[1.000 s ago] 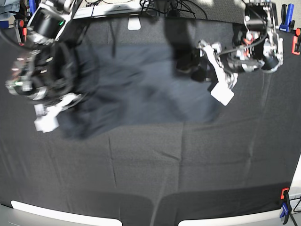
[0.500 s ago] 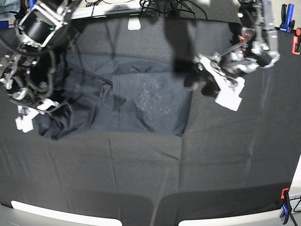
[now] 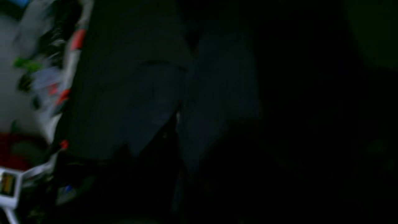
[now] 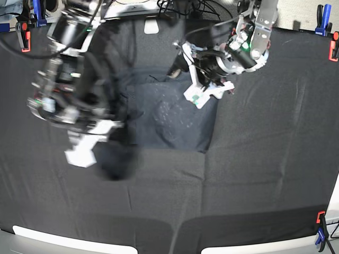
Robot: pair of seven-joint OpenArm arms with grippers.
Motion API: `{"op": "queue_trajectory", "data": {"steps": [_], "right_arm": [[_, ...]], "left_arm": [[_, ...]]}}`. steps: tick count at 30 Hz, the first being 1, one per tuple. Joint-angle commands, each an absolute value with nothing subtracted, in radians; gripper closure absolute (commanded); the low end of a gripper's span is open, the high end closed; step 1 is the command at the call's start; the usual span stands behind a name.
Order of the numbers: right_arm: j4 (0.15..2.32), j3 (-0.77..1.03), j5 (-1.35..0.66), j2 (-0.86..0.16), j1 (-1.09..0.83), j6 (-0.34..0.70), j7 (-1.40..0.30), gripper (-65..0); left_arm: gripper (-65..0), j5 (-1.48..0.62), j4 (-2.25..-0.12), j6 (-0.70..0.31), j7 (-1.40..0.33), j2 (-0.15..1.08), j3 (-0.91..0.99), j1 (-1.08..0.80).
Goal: Layout the t-shirt on the table in an organized manner, then fold the t-shirt properly
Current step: 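Fold the grasped end with the right gripper over toward the left gripper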
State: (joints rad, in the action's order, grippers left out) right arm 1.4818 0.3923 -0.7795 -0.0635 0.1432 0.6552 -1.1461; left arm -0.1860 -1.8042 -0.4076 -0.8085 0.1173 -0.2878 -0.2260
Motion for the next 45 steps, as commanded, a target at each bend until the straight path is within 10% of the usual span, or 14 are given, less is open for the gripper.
{"op": "queue_trajectory", "data": {"steps": [1, 14, 26, 32, 45], "right_arm": [[1.503, 0.361, -0.824, -0.058, 0.164, 0.654, -1.127, 0.0], [1.503, 0.162, -0.693, 0.157, 0.175, 0.656, -0.945, 0.0], [1.501, 0.031, -0.650, 0.157, 0.188, 0.656, -0.960, 0.0], [1.502, -0.064, -0.662, 0.157, 0.223, 0.658, -0.957, -29.4], [1.502, -0.105, -0.868, 0.157, 0.371, 0.658, -0.970, -30.4]], "left_arm": [[-38.5, -0.199, -1.819, -0.407, -0.788, 0.114, -0.290, -0.219], [-38.5, -0.244, -1.819, -0.407, -0.898, 0.114, -0.290, -0.219], [-38.5, -0.244, -1.820, -0.406, -1.118, 0.115, -0.290, -0.219], [-38.5, -0.240, -1.820, -0.372, -1.183, 0.116, -0.290, -0.218], [-38.5, 0.188, -1.820, -0.141, -1.282, 0.117, -0.289, -0.221]]}}
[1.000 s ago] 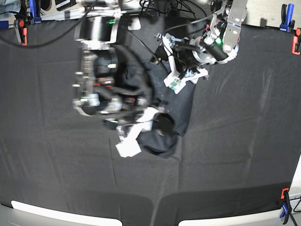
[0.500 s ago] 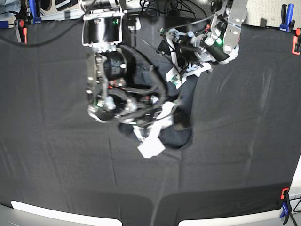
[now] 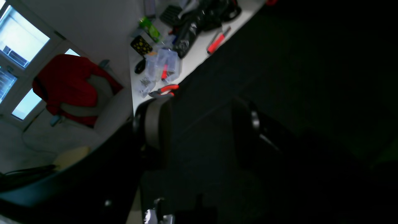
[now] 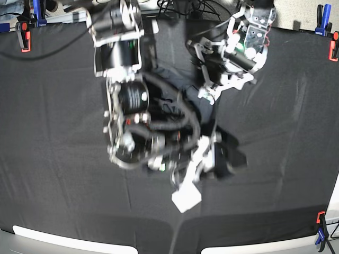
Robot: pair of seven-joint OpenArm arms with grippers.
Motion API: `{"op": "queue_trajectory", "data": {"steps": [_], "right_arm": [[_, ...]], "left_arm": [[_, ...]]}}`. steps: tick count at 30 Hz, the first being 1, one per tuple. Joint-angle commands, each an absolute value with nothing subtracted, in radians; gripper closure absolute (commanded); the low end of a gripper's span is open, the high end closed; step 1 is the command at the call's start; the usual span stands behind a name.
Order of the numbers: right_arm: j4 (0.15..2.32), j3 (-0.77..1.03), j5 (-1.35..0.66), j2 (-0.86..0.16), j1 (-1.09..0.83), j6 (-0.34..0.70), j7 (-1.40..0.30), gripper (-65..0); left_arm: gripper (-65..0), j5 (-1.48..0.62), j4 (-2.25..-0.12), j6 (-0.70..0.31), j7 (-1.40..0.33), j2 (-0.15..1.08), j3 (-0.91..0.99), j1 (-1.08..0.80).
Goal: Layout the t-shirt on the table in an organized manner, then fold the t-shirt properly
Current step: 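Fold the grasped end with the right gripper over toward the left gripper, then release the shirt and lift the right gripper away from the bundle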
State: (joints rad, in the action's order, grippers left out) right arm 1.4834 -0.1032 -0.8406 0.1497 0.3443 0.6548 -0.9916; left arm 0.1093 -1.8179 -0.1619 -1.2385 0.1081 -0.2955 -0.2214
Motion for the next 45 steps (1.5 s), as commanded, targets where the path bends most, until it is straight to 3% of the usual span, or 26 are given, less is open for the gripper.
{"op": "queue_trajectory", "data": {"steps": [1, 5, 14, 22, 29, 35, 45], "right_arm": [[1.502, -0.105, -0.868, 0.157, 0.381, 0.658, -0.974, -30.3], [1.502, -0.101, -0.836, 0.157, 0.412, 0.659, -1.002, -30.3], [1.504, 0.139, -0.289, 0.157, 0.456, 0.658, -1.005, -30.3], [1.503, 0.451, -0.350, 0.045, 0.405, 0.648, -1.032, -30.3], [1.503, 0.509, -0.475, -0.036, 0.235, 0.645, -1.077, -30.3], [1.503, 0.509, -0.685, -0.001, 0.166, 0.676, -1.074, -30.3], [1.503, 0.498, -0.681, 0.102, 0.228, 0.682, -1.044, -30.3]], "left_arm": [[-38.5, 0.207, -1.820, -0.141, -1.281, 0.117, -0.289, -0.221], [-38.5, 0.280, -1.820, -0.141, -1.279, 0.117, -0.289, -0.221], [-38.5, 0.325, -1.820, -0.089, -1.265, 0.117, -0.289, -0.221], [-38.5, 0.325, -1.820, -0.089, -1.256, 0.117, -0.289, -0.221], [-38.5, 0.344, -1.820, -0.089, -1.256, 0.117, -0.289, -0.221], [-38.5, 0.515, -1.820, 0.030, -1.251, 0.117, -0.289, -0.221], [-38.5, 0.549, -1.820, 0.064, -1.253, 0.118, -0.289, -0.221]]}}
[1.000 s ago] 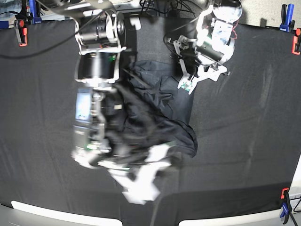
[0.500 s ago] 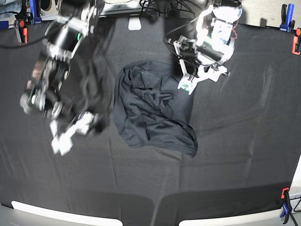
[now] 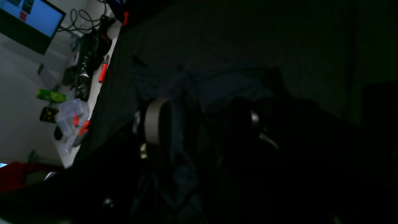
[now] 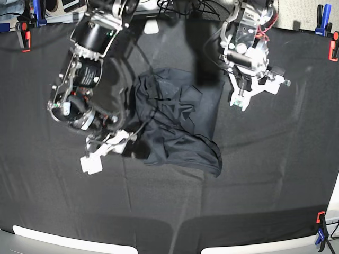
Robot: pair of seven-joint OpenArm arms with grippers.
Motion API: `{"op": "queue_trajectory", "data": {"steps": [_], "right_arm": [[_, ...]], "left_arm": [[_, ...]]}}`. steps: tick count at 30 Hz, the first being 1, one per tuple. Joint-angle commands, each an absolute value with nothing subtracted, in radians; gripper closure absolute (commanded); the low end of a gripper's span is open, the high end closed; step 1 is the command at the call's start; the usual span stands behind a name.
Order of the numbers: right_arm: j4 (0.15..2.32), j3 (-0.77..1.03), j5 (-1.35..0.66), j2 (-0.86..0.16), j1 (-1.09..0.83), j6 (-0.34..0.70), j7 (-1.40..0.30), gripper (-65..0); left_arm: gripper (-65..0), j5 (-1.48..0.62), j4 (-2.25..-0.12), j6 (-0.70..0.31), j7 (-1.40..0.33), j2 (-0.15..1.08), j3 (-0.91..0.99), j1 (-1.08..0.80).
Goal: Layout the t-shirt on the table in an organized manner, then fold the t-shirt properly
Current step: 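Release the shirt and lift the right gripper away from the bundle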
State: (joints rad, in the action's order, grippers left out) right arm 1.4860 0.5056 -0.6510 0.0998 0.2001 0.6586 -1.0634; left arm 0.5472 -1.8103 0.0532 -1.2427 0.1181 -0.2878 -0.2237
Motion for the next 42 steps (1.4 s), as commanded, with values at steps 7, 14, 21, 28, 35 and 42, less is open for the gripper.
{"op": "queue_trajectory", "data": {"steps": [7, 14, 21, 28, 35, 42], "right_arm": [[1.503, 0.398, -0.587, 0.103, 0.248, 0.681, -1.045, -30.3], [1.504, 0.425, -0.410, 0.099, 0.248, 0.638, -1.034, -30.3], [1.504, 0.488, -0.399, 0.099, 0.242, 0.638, -1.042, -30.3], [1.503, 0.489, -0.421, 0.100, 0.221, 0.640, -1.045, -30.3], [1.501, 0.485, -0.458, 0.108, 0.218, 0.638, -1.045, -30.0], [1.501, 0.446, -0.434, 0.108, 0.206, 0.620, -1.064, -29.2]], "left_arm": [[-38.5, 0.549, -1.820, 0.064, -1.253, 0.118, -0.289, -0.221], [-38.5, 0.549, -1.820, 0.064, -1.253, 0.117, -0.289, -0.221], [-38.5, 0.548, -1.820, 0.064, -1.230, 0.117, -0.289, -0.221], [-38.5, 0.546, -1.820, 0.064, -1.200, 0.117, -0.289, -0.221], [-38.5, 0.545, -1.820, 0.064, -1.200, 0.117, -0.289, -0.221], [-38.5, 0.541, -1.820, 0.064, -1.201, 0.117, -0.289, -0.221]]}}
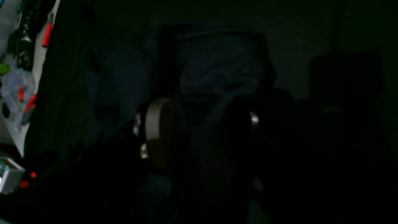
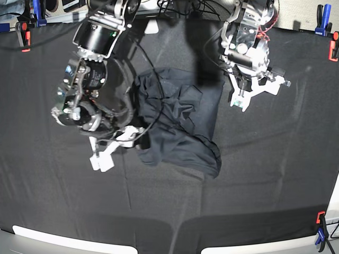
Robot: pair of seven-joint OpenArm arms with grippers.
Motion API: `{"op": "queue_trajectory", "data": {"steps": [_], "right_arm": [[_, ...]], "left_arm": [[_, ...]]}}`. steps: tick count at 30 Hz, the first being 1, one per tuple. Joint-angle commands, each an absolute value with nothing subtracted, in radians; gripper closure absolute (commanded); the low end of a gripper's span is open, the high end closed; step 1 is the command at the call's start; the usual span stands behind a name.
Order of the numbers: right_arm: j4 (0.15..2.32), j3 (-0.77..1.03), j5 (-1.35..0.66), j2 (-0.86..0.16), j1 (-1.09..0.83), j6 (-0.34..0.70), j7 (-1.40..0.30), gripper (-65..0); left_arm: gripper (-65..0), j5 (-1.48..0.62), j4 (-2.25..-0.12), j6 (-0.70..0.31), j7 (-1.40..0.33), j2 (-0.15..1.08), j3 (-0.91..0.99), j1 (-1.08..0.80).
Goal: Layout the t-shirt on the table in an organized manner, then fold the t-shirt properly
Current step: 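Release the shirt and lift the right gripper away from the bundle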
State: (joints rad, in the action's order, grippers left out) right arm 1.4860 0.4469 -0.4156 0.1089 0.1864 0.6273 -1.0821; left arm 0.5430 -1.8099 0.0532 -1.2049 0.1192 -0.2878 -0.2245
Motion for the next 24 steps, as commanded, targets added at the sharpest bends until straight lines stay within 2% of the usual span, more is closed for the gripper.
{"op": "queue_trajectory", "data": {"steps": [1, 3, 5, 7, 10, 11, 17, 24], "right_arm": [[1.501, 0.446, -0.422, 0.108, 0.199, 0.619, -1.057, -29.2], [1.501, 0.445, -0.416, 0.108, 0.181, 0.614, -1.048, -29.0], [1.499, 0.445, -0.429, 0.108, 0.162, 0.614, -1.041, -25.0], [1.499, 0.445, -0.440, 0.108, 0.152, 0.614, -1.027, -17.4], [1.499, 0.444, -0.482, 0.108, 0.157, 0.626, -1.026, -1.7], [1.499, 0.444, -0.495, 0.108, 0.161, 0.640, -1.028, 0.0], [1.502, 0.397, -0.506, 0.108, 0.171, 0.673, -1.046, 0.0], [1.511, 0.207, -0.564, 0.108, 0.170, 0.693, -1.091, 0.0]], "left_arm": [[-38.5, 0.540, -1.820, 0.064, -1.202, 0.117, -0.289, -0.221], [-38.5, 0.540, -1.820, 0.064, -1.203, 0.117, -0.289, -0.221], [-38.5, 0.541, -1.820, 0.064, -1.203, 0.117, -0.289, -0.221], [-38.5, 0.541, -1.820, 0.064, -1.202, 0.117, -0.289, -0.221], [-38.5, 0.540, -1.820, 0.064, -1.203, 0.117, -0.289, -0.221], [-38.5, 0.540, -1.820, 0.064, -1.203, 0.117, -0.289, -0.221], [-38.5, 0.538, -1.820, 0.064, -1.199, 0.117, -0.289, -0.221], [-38.5, 0.548, -1.820, 0.064, -1.156, 0.117, -0.289, -0.221]]}}
